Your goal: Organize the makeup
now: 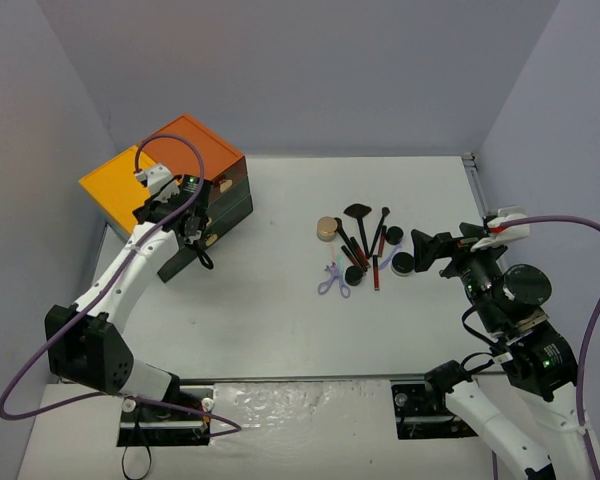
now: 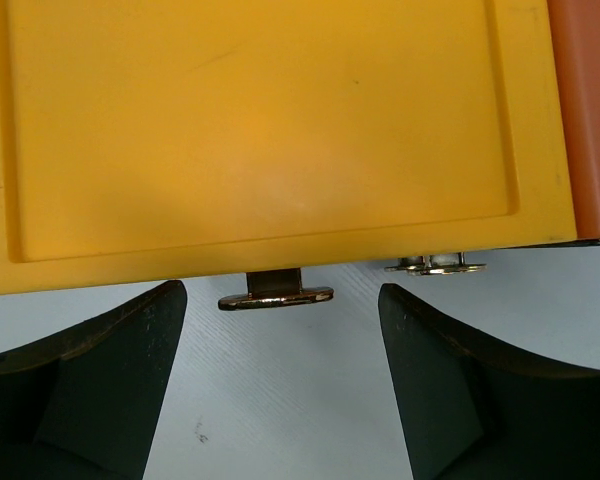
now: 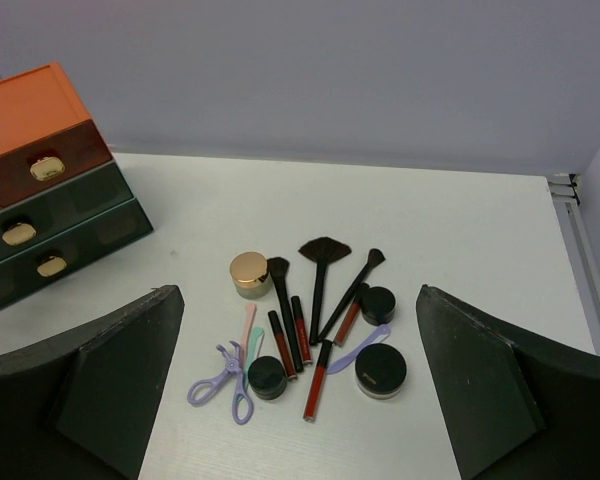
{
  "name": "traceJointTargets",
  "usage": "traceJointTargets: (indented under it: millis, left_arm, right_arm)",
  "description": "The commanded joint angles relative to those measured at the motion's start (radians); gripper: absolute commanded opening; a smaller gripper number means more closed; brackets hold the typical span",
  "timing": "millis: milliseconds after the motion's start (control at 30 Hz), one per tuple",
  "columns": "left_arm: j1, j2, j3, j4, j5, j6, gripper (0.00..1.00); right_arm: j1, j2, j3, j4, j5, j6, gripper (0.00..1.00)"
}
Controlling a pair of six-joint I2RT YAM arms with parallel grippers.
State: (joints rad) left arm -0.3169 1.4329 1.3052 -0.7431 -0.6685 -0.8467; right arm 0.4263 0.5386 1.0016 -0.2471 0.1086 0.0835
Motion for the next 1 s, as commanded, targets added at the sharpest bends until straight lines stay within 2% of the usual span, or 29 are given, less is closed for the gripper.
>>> traceJointTargets:
  millis: [0, 167, 433, 833, 900, 967]
  left_arm:
    - [0.017, -0.007, 0.052, 0.029, -0.020, -0.004, 0.72]
    - [0.040, -0.004, 0.058, 0.035, -0.012, 0.010, 0.69]
    - [0.042, -0.005, 0.088, 0.036, -0.003, 0.015, 0.58]
    - [0.009, -0.020, 0.075, -0.018, 0.027, -0.046, 0.20]
    - [-0.008, -0.031, 0.064, -0.039, 0.030, -0.061, 0.15]
    - [-0.027, -0.046, 0.053, -0.074, 0.041, -0.079, 0.14]
  right_arm:
    - [0.006, -0.002, 0.002, 0.053, 0.025, -0.019, 1.00]
    - [0.006, -0.006, 0.003, 0.048, 0.026, -0.023, 1.00]
    - [0.012, -0.006, -0.004, 0.047, 0.026, -0.028, 1.00]
    - [0.020, -0.014, -0.012, 0.045, 0.033, -0.040, 1.00]
    - [0.020, -0.018, -0.016, 0.045, 0.034, -0.039, 1.00]
    - [0.020, -0.021, -0.017, 0.045, 0.033, -0.036, 1.00]
